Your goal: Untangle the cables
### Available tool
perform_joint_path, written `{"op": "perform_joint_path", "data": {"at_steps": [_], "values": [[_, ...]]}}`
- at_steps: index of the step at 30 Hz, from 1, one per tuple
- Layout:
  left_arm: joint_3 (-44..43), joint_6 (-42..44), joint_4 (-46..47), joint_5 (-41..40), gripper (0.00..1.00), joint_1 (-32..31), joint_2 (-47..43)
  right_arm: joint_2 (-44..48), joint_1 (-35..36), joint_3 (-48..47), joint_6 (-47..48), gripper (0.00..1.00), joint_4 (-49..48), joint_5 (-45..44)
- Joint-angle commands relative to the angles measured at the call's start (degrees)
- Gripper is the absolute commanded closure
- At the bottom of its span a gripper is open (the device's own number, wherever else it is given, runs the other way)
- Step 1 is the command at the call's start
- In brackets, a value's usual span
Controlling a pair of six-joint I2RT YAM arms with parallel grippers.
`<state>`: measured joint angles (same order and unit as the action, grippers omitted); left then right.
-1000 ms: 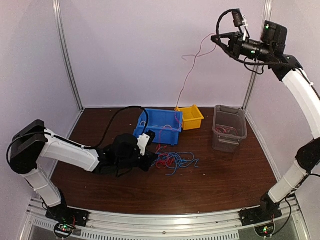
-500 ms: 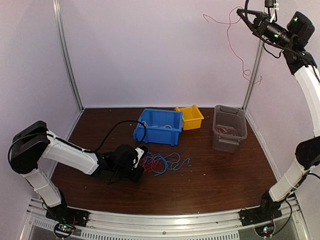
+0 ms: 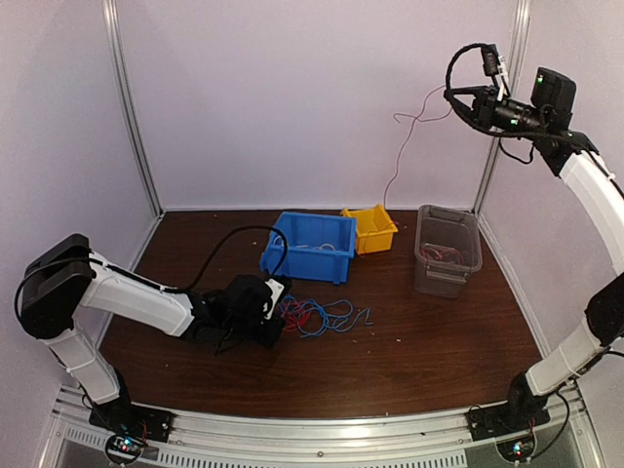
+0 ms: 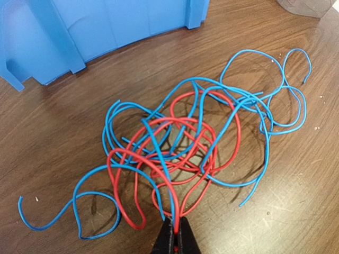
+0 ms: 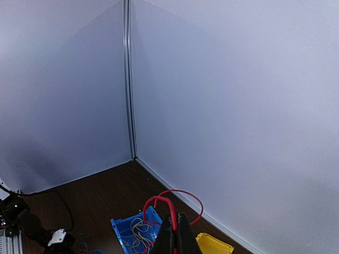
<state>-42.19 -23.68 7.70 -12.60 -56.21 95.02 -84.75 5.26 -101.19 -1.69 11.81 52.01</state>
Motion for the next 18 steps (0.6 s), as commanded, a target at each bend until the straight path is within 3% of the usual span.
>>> {"op": "perform_joint_path", "data": {"at_steps": [1, 18], "values": [[-1.83, 0.53, 2.48, -0.7, 0.99, 0.36, 0.14, 2.65, -0.47, 3.15, 3.67, 1.0, -0.41, -1.67], [-1.78, 0.06, 3.33, -0.01, 1.0, 0.38, 1.77, 1.19, -4.42, -2.76, 4.75, 1.0, 2.33, -4.19]]}}
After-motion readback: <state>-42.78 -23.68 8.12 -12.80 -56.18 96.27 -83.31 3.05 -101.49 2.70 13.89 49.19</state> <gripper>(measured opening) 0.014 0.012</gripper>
